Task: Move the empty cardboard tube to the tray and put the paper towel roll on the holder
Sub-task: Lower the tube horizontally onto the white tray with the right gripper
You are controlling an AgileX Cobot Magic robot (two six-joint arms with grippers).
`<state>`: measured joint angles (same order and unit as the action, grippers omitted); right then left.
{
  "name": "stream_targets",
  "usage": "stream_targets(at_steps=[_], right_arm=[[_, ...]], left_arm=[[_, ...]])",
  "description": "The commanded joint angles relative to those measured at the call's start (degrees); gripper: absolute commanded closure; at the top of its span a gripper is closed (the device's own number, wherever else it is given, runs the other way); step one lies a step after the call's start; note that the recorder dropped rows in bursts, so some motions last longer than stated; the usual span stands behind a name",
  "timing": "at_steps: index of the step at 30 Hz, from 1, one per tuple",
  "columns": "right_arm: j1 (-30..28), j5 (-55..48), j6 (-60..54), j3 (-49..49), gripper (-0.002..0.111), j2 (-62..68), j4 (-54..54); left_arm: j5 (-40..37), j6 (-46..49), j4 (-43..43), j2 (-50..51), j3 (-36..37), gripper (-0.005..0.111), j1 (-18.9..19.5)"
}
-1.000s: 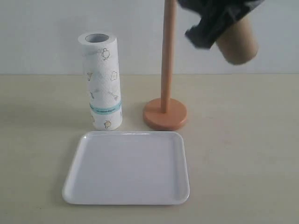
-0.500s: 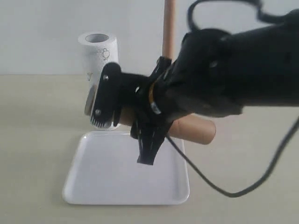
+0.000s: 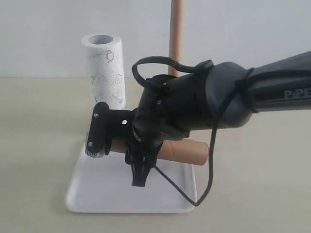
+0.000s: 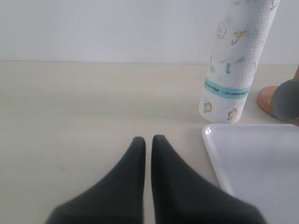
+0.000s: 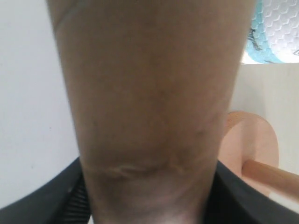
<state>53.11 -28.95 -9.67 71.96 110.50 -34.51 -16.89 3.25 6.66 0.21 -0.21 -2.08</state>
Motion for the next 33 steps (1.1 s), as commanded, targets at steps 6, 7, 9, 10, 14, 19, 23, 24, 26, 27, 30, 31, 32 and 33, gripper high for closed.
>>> stream_targets(at_steps=[6, 7, 9, 10, 14, 19, 23, 24, 26, 27, 30, 31, 32, 33], right_arm=[[0.15, -11.2, -13.68, 10.93, 0.109, 3.67, 16.91], [0.15, -12.19, -15.44, 11.85, 0.109, 4.08, 18.76], [0.15, -14.03, -18.91, 13.59, 0.109, 5.26, 21.95], [0.15, -14.49, -19.61, 14.15, 0.109, 6.0, 22.45], [0.79, -15.41, -20.91, 15.65, 0.109, 8.54, 22.07], [0.79, -15.16, -22.33, 16.16, 0.109, 10.79, 21.27], [0.79, -12.37, -22.28, 16.16, 0.109, 11.3, 21.53], [0.79, -11.77, -22.28, 16.16, 0.108, 11.3, 21.53], [0.79, -11.19, -22.28, 16.16, 0.106, 11.3, 21.53], [0.79, -11.19, -22.28, 16.16, 0.103, 11.3, 21.53], [0.79, -11.95, -22.36, 16.16, 0.085, 11.3, 21.8], [0.79, -12.37, -22.55, 16.16, 0.077, 11.3, 21.8], [0.79, -12.68, -22.53, 16.16, 0.071, 11.3, 21.8], [0.79, -12.8, -22.53, 16.16, 0.066, 11.3, 21.8]], left_arm=[[0.0, 0.27, -0.18, -0.21, 0.21, 0.103, 0.21], [0.0, 0.27, -0.18, -0.21, 0.21, 0.103, 0.21], [0.0, 0.27, -0.18, -0.21, 0.21, 0.103, 0.21], [0.0, 0.27, -0.18, -0.21, 0.21, 0.103, 0.21], [0.0, 0.27, -0.18, -0.21, 0.21, 0.103, 0.21], [0.0, 0.27, -0.18, -0.21, 0.21, 0.103, 0.21], [0.0, 0.27, -0.18, -0.21, 0.21, 0.103, 0.21], [0.0, 0.27, -0.18, -0.21, 0.21, 0.103, 0.21], [0.0, 0.27, -0.18, -0.21, 0.21, 0.103, 0.21], [0.0, 0.27, -0.18, -0.21, 0.21, 0.103, 0.21], [0.0, 0.27, -0.18, -0.21, 0.21, 0.103, 0.21], [0.0, 0.27, -0.18, -0.21, 0.21, 0.103, 0.21], [0.0, 0.27, -0.18, -0.21, 0.21, 0.103, 0.21], [0.0, 0.27, -0.18, -0.21, 0.21, 0.103, 0.21]])
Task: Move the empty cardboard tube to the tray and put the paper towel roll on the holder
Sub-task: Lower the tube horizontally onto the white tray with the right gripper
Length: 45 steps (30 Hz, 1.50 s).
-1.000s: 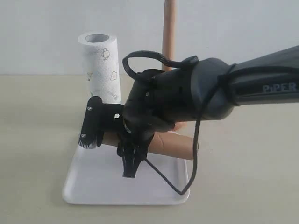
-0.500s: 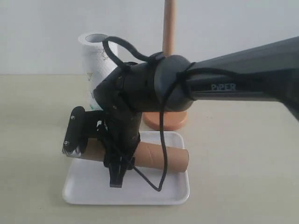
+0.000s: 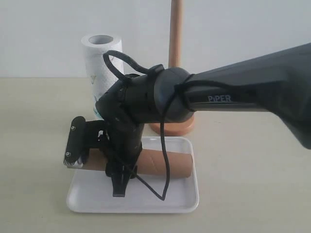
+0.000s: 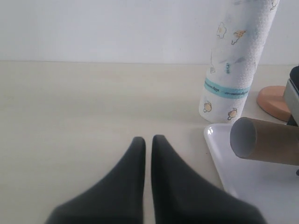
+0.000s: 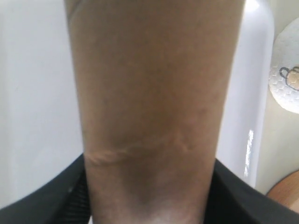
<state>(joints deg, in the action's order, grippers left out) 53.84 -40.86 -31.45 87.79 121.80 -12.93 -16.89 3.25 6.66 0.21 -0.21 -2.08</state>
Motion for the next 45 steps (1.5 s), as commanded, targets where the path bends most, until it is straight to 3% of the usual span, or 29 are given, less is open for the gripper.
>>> stream_targets(at_steps=[1, 6, 12, 45], right_arm=[[0.06, -0.89, -0.74, 0.33, 0.062, 0.0, 0.22], [0.06, -0.89, -1.11, 0.33, 0.061, 0.0, 0.65], [0.06, -1.0, -1.1, 0.33, 0.039, 0.0, 0.78], [0.06, -2.26, 6.48, 0.33, 0.039, -4.86, -1.38]], left_arm=[[0.0, 0.27, -0.18, -0.21, 0.21, 0.103, 0.21], [0.0, 0.27, -0.18, -0.21, 0.21, 0.103, 0.21], [0.0, 0.27, -0.18, -0.21, 0.21, 0.103, 0.21], [0.0, 0.27, -0.18, -0.21, 0.21, 0.103, 0.21]])
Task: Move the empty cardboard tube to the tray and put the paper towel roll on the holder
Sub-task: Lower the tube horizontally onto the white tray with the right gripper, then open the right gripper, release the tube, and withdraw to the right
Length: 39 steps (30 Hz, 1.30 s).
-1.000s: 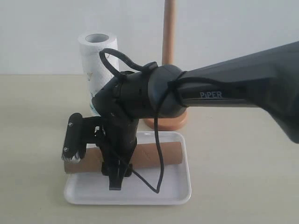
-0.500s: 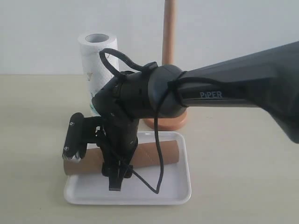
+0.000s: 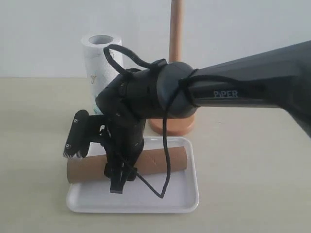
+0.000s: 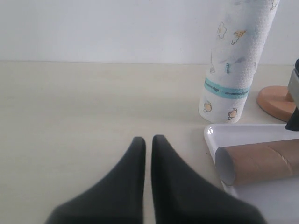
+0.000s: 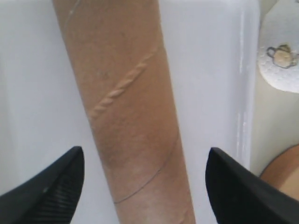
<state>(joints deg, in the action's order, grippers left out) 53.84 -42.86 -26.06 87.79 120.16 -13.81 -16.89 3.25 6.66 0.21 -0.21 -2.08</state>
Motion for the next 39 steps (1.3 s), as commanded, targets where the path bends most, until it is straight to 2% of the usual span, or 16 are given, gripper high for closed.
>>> stream_targets(at_steps=[1, 9, 15, 16, 18, 20, 24, 31, 39], right_arm=[[0.06, -0.38, 1.55, 0.33, 0.039, -4.21, -0.5], [0.06, -6.38, 4.94, 0.33, 0.039, -12.36, -0.72], [0.06, -16.37, 14.51, 0.33, 0.041, -21.48, -0.75], [0.06, -17.65, 16.51, 0.33, 0.044, -21.89, -0.75], [0.06, -21.48, 18.98, 0.2, 0.068, -22.96, -0.64], [0.06, -26.07, 21.76, 0.19, 0.107, -22.96, -0.48], [0.06, -27.1, 29.03, 0.19, 0.108, -22.96, 1.93], [0.06, -27.1, 29.15, 0.19, 0.108, -22.96, 11.81], [0.06, -25.19, 29.15, 0.19, 0.108, -22.96, 13.44]], left_arm=[[0.0, 0.27, -0.18, -0.21, 0.21, 0.103, 0.21], [0.0, 0.27, -0.18, -0.21, 0.21, 0.103, 0.21], [0.0, 0.27, -0.18, -0.21, 0.21, 0.103, 0.21], [0.0, 0.27, -0.18, -0.21, 0.21, 0.103, 0.21], [0.0, 0.27, -0.18, -0.21, 0.21, 0.103, 0.21], [0.0, 0.27, -0.18, -0.21, 0.21, 0.103, 0.21], [0.0, 0.27, -0.18, -0.21, 0.21, 0.103, 0.21], [0.0, 0.27, -0.18, -0.21, 0.21, 0.103, 0.21], [0.0, 0.27, -0.18, -0.21, 0.21, 0.103, 0.21]])
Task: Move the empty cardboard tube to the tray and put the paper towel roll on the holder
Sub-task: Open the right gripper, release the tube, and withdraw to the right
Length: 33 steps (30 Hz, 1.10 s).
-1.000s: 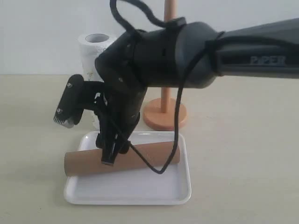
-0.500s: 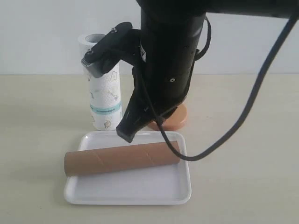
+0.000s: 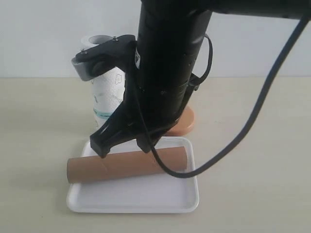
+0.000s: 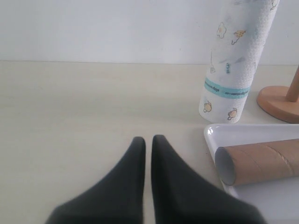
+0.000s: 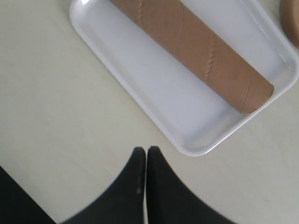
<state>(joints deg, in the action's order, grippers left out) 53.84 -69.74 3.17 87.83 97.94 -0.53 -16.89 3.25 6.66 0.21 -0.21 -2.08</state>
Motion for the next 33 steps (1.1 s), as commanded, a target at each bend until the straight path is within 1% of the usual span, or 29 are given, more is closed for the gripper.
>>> stream_targets(at_steps=[1, 9, 18, 21, 23, 26, 29, 33], right_arm=[[0.06, 2.4, -0.09, 0.16, 0.108, -0.74, 0.16], [0.06, 5.53, -0.09, 0.16, 0.108, -0.74, 0.16], [0.06, 3.24, -0.09, -0.19, 0.108, -1.72, 0.16], [0.06, 9.51, -0.09, -3.6, 0.108, -6.23, 0.16], [0.06, 15.46, -0.09, -7.44, 0.108, -10.05, 0.16], [0.06, 20.82, -0.31, -12.87, 0.108, -15.23, -0.3], [-0.04, 22.38, -0.67, -17.2, 0.108, -18.95, -0.9], [-0.04, 22.38, -0.67, -19.97, 0.108, -21.13, -1.29]], left_arm=[[0.0, 0.27, -0.18, -0.21, 0.21, 0.103, 0.21], [0.0, 0.27, -0.18, -0.21, 0.21, 0.103, 0.21], [0.0, 0.27, -0.18, -0.21, 0.21, 0.103, 0.21], [0.0, 0.27, -0.18, -0.21, 0.21, 0.103, 0.21], [0.0, 0.27, -0.18, -0.21, 0.21, 0.103, 0.21], [0.0, 0.27, -0.18, -0.21, 0.21, 0.103, 0.21], [0.0, 0.27, -0.18, -0.21, 0.21, 0.103, 0.21], [0.0, 0.27, -0.18, -0.21, 0.21, 0.103, 0.21]])
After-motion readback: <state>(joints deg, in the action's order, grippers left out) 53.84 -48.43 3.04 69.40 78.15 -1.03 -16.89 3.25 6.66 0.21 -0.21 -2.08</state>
